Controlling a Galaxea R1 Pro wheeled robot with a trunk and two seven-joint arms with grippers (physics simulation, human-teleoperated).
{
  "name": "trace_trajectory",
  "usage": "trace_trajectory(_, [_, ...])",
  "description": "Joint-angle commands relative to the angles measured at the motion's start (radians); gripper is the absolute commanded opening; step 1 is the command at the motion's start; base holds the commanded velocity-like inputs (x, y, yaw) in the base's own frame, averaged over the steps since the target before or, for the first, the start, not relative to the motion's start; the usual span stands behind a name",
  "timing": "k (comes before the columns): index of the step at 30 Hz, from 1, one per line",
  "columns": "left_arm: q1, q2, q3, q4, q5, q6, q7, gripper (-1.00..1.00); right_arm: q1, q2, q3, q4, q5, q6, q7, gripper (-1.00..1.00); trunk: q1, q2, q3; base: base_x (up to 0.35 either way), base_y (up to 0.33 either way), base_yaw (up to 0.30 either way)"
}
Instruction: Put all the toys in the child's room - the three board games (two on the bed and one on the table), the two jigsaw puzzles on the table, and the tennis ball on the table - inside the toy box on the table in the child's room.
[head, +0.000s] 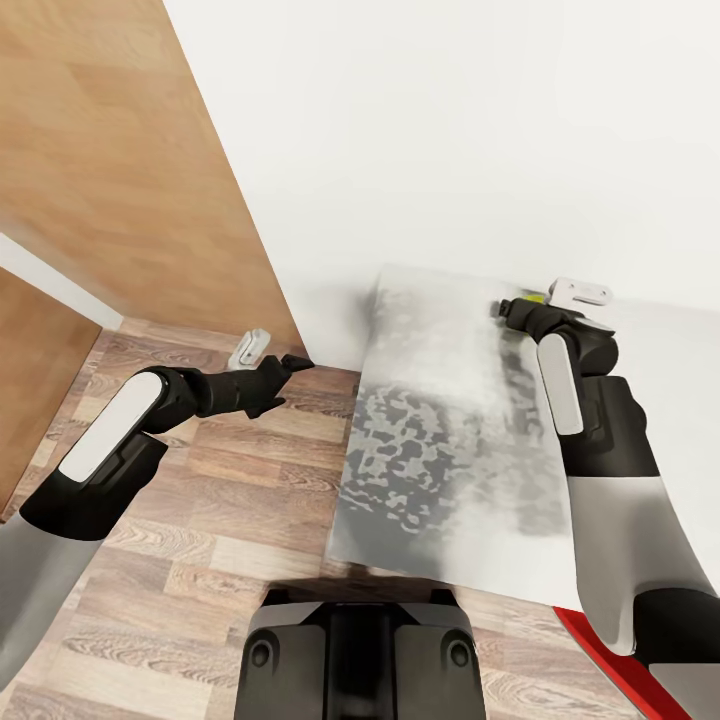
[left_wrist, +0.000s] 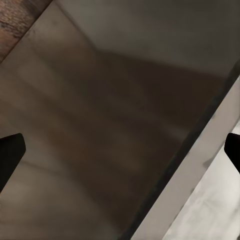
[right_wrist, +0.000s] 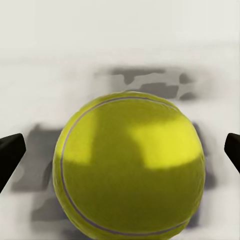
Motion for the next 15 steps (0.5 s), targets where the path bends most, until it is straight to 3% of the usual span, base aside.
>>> trace_trajectory(1, [-0.001, 0.001, -0.001, -0.001, 0.006, 0.0, 0.006, 1.0, -0.001, -0.001, 0.002, 0.001, -0.01, 0.001, -0.009, 1.0, 0.001, -0.002, -0.001, 0.0, 0.0, 0.0])
trace_trajectory(15, [-0.001, 0.0, -0.001, -0.001, 0.006, 0.0, 0.006, 1.0, -0.001, -0.001, 0.002, 0.007, -0.009, -0.007, -0.009, 1.0, 0.001, -0.002, -0.001, 0.0, 0.0, 0.0])
